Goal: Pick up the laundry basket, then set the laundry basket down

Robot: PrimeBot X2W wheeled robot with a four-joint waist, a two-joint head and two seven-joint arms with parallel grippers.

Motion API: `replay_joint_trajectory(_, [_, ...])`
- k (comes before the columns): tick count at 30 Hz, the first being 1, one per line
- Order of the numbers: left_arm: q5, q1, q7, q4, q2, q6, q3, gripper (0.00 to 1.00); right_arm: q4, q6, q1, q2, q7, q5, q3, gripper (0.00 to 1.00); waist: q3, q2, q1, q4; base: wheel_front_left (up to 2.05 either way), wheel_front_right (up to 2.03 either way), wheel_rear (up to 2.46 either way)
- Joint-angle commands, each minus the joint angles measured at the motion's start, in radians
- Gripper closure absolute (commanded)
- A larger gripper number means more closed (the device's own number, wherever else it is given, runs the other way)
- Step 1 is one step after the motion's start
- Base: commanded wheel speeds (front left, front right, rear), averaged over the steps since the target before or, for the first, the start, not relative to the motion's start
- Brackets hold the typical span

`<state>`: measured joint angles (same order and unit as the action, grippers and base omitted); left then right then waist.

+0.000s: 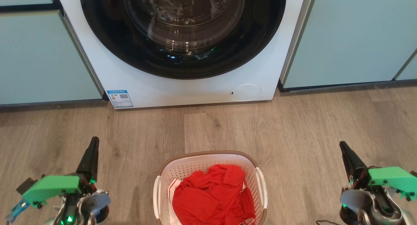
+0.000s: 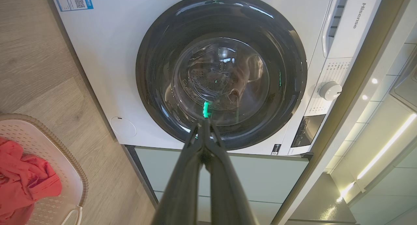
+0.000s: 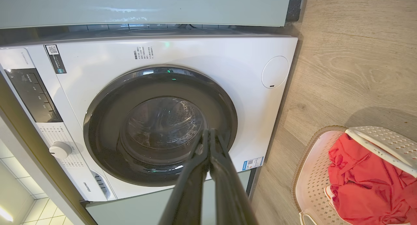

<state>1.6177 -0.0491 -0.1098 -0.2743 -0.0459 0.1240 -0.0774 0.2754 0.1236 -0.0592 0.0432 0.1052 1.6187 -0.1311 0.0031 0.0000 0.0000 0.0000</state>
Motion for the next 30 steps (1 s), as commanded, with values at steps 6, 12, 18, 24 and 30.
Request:
replay_joint_trajectory(6, [0.0, 0.0, 0.0, 0.0, 0.0, 0.0, 0.0, 0.0, 0.0, 0.0, 0.0, 0.0, 0.0, 0.0, 0.0, 0.0, 0.0, 0.0, 0.0, 0.0, 0.0, 0.0, 0.0])
replay_joint_trajectory(12, [-0.004, 0.02, 0.008, -0.038, 0.002, -0.001, 0.005, 0.0, 0.034, 0.0, 0.018, -0.005, -0.008, -0.004, 0.002, 0.0, -0.001, 0.0, 0.0, 0.0, 0.0, 0.0, 0.0])
replay_joint_trajectory(18, [-0.016, 0.016, 0.026, -0.043, 0.002, -0.001, 0.003, 0.0, 0.023, 0.0, 0.021, -0.005, -0.025, -0.02, -0.005, 0.0, -0.004, 0.0, 0.0, -0.001, 0.0, 0.0, 0.0])
replay_joint_trajectory(24, [-0.042, 0.009, 0.043, -0.046, 0.002, 0.0, -0.008, 0.0, 0.017, 0.001, 0.023, -0.004, -0.043, -0.047, -0.019, 0.0, -0.007, 0.0, 0.0, 0.0, 0.0, 0.0, 0.0])
replay_joint_trajectory(30, [-0.079, 0.002, 0.061, -0.039, 0.001, 0.0, -0.014, 0.0, 0.004, 0.001, 0.018, -0.003, -0.061, -0.103, -0.03, 0.0, -0.008, 0.0, 0.0, -0.001, 0.0, 0.0, 0.0])
